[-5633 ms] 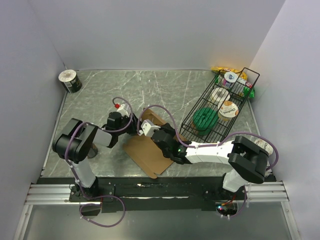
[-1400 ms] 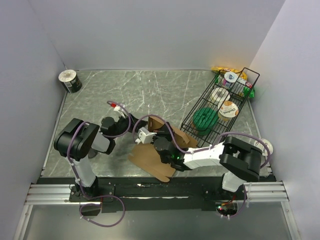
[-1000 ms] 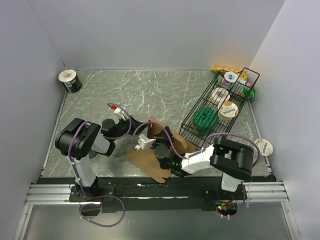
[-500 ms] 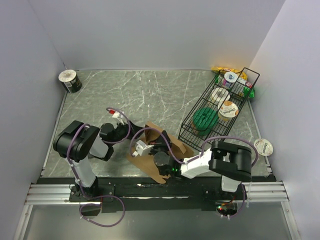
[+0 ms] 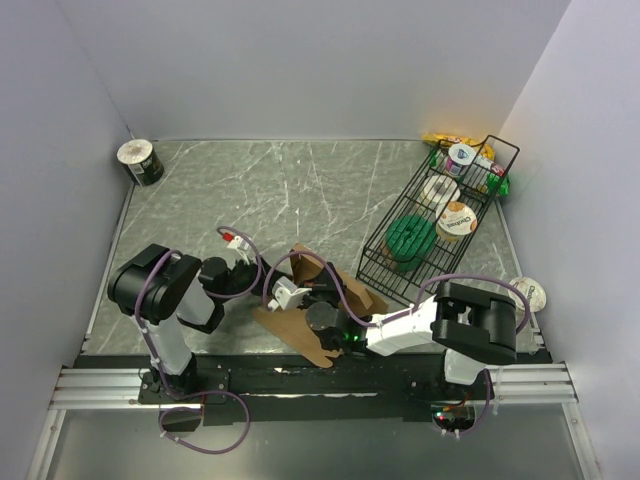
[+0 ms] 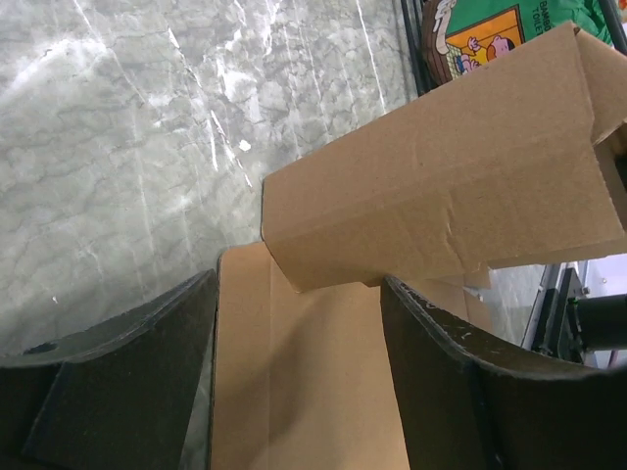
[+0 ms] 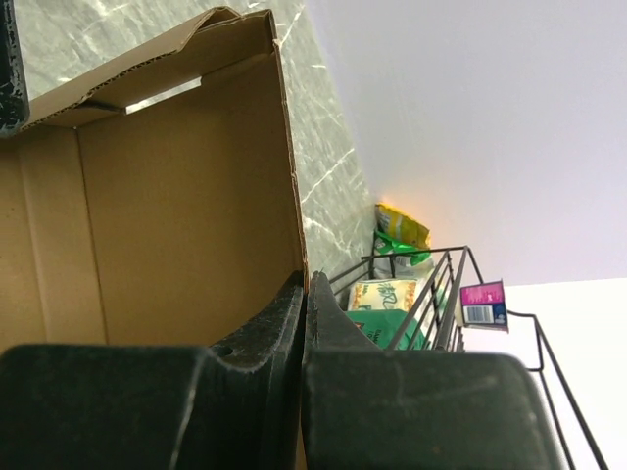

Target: Fold the paper box

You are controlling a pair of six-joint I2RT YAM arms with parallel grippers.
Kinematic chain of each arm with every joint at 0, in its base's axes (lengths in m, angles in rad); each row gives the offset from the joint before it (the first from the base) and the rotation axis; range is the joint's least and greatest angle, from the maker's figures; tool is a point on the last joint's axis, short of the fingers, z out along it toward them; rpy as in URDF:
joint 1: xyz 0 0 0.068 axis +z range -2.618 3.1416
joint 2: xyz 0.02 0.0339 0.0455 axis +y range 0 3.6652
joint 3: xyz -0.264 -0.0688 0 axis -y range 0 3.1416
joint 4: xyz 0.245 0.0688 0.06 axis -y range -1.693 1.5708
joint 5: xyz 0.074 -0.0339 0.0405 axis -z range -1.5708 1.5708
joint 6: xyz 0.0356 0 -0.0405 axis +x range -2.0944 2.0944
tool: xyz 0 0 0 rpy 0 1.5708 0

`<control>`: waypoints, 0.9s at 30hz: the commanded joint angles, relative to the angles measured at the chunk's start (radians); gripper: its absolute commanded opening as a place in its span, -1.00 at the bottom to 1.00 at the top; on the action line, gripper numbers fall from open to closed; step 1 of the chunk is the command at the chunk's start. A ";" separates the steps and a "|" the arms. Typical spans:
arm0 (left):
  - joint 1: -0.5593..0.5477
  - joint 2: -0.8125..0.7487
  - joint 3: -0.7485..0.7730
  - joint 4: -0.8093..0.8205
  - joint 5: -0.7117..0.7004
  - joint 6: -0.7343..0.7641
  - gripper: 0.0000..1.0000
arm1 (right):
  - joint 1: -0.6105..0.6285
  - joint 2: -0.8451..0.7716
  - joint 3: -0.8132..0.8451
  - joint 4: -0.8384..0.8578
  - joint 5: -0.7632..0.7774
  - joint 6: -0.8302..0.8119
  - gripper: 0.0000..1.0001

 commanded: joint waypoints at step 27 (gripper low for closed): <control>-0.086 -0.090 0.199 0.068 -0.053 0.253 0.38 | 0.006 -0.012 0.026 -0.228 -0.144 0.232 -1.00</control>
